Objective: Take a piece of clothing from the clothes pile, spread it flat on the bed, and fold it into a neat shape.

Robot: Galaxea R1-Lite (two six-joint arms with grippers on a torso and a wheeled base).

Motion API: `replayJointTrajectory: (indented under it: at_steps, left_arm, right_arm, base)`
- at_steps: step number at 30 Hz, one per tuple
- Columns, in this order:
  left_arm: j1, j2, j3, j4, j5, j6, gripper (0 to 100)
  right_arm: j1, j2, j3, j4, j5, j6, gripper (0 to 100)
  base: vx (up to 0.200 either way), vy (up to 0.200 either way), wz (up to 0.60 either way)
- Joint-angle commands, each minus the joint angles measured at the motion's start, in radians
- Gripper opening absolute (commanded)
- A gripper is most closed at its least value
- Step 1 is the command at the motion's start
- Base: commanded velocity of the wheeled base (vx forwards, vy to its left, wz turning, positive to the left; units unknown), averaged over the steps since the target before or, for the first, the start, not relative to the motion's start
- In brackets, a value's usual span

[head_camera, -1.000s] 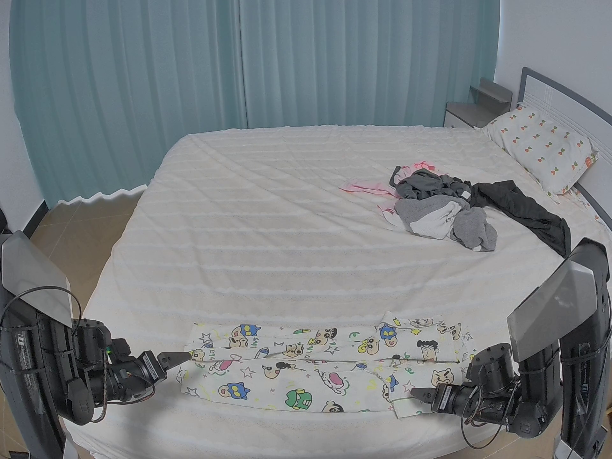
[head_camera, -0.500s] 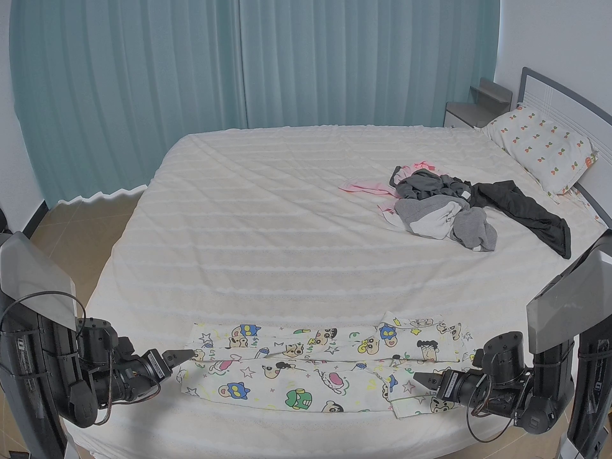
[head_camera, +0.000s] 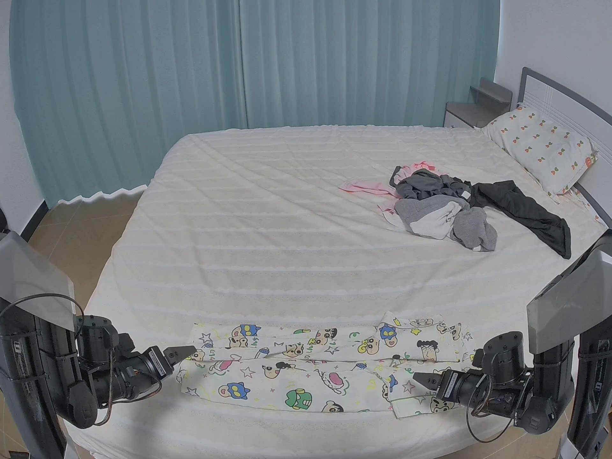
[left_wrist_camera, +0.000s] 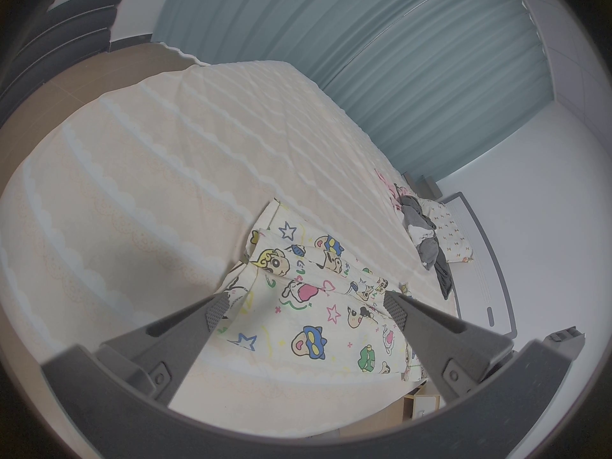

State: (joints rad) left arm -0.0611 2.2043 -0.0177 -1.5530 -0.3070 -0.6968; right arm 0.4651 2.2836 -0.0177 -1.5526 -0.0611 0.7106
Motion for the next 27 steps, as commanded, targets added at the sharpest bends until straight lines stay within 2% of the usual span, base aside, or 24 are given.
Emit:
replayJointTrajectory:
  at_steps: [1,27]
  left_arm:
    - [0.003,-0.018,0.016,-0.018,-0.001,0.000,100]
    - [0.012,-0.023,0.016,-0.018,0.000,0.007,100]
  right_arm:
    - [0.007,0.002,0.015,-0.012,0.000,0.001,100]
    - [0.013,0.013,0.015,-0.012,0.000,0.001,100]
  base:
    - [0.000,0.000,0.00]
    - [0.015,0.000,0.00]
